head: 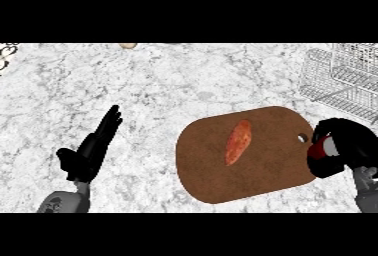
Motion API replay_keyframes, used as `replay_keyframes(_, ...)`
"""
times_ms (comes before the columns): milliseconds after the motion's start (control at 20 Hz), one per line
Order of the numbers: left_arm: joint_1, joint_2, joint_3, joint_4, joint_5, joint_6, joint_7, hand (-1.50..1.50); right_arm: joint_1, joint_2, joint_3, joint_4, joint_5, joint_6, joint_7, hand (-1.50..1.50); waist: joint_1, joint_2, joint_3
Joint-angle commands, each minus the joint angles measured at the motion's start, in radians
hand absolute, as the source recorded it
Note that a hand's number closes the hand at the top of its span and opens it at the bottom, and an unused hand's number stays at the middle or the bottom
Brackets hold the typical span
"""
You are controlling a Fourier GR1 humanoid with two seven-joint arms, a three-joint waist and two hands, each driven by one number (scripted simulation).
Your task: Pick the can from the cutting board and place it in the tiered basket
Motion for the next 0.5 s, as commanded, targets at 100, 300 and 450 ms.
replay_keyframes(100, 0.025, 0.022, 0.045, -0.007, 0.017, 0.016, -0.002, 0.00, 0.140, -0.263, -0.304, 0.186, -0.090, -0.070, -0.236, 1.50, -0.074, -0.004, 0.009)
replay_keyframes(300, 0.054, 0.002, 0.021, -0.016, 0.004, 0.021, -0.015, 0.00, 0.149, -0.283, -0.534, 0.293, -0.278, -0.129, -0.456, 1.50, -0.061, -0.013, 0.008)
replay_keyframes(450, 0.048, 0.015, 0.030, -0.019, 0.013, 0.006, -0.014, 0.00, 0.136, -0.294, -0.677, 0.342, -0.437, -0.085, -0.619, 1.50, -0.053, -0.017, 0.006)
